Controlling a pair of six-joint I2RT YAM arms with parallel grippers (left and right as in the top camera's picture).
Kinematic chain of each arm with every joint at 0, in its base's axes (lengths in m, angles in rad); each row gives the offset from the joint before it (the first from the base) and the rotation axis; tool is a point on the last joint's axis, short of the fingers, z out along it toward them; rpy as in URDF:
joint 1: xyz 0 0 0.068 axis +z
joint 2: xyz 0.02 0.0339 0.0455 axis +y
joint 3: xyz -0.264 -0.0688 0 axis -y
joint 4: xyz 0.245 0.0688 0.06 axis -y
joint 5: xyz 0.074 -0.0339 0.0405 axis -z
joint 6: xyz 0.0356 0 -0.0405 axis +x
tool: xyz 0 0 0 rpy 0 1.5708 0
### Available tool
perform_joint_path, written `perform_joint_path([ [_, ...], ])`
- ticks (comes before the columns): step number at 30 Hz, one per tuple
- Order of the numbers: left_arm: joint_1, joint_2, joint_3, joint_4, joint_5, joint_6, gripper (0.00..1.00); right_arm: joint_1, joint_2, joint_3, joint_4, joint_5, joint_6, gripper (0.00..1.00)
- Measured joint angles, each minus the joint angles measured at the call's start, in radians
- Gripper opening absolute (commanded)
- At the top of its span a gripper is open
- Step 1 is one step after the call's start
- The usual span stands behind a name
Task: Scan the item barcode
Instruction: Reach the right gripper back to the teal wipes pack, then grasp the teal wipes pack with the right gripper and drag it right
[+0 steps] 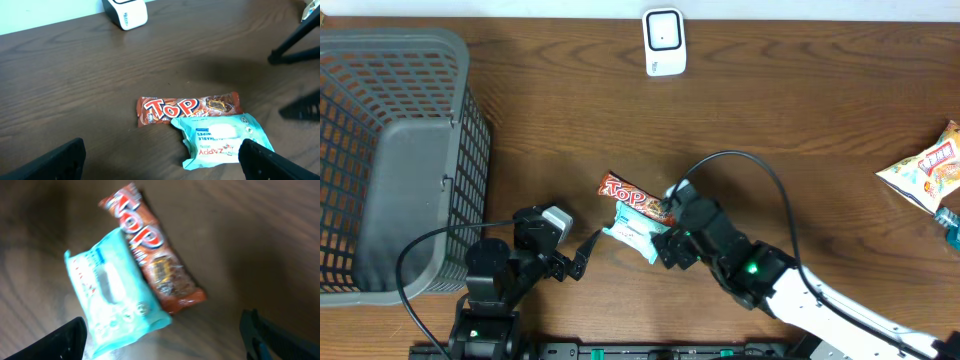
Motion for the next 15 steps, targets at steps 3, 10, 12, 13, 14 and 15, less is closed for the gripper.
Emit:
perform_joint_path([
  [3, 0.000, 0.000, 0.000, 0.000, 0.000, 0.000, 0.98, 0.038, 0.035, 0.000, 0.006, -0.009, -0.039, 0.92],
  [10, 0.000, 0.000, 0.000, 0.000, 0.000, 0.000, 0.98, 0.175, 0.126, -0.002, 0.062, 0.077, -0.150, 0.92],
  [12, 0.000, 0.000, 0.000, 0.000, 0.000, 0.000, 0.98, 0.210, 0.147, -0.002, 0.078, 0.127, -0.177, 0.91],
  [13, 0.000, 0.000, 0.000, 0.000, 0.000, 0.000, 0.98, 0.227, 0.161, -0.002, 0.083, 0.150, -0.191, 0.91],
  [14, 0.000, 0.000, 0.000, 0.000, 0.000, 0.000, 0.98, 0.237, 0.171, -0.002, 0.087, 0.166, -0.200, 0.90],
  [15, 0.000, 0.000, 0.000, 0.000, 0.000, 0.000, 0.98, 0.251, 0.190, -0.002, 0.097, 0.185, -0.215, 0.89],
])
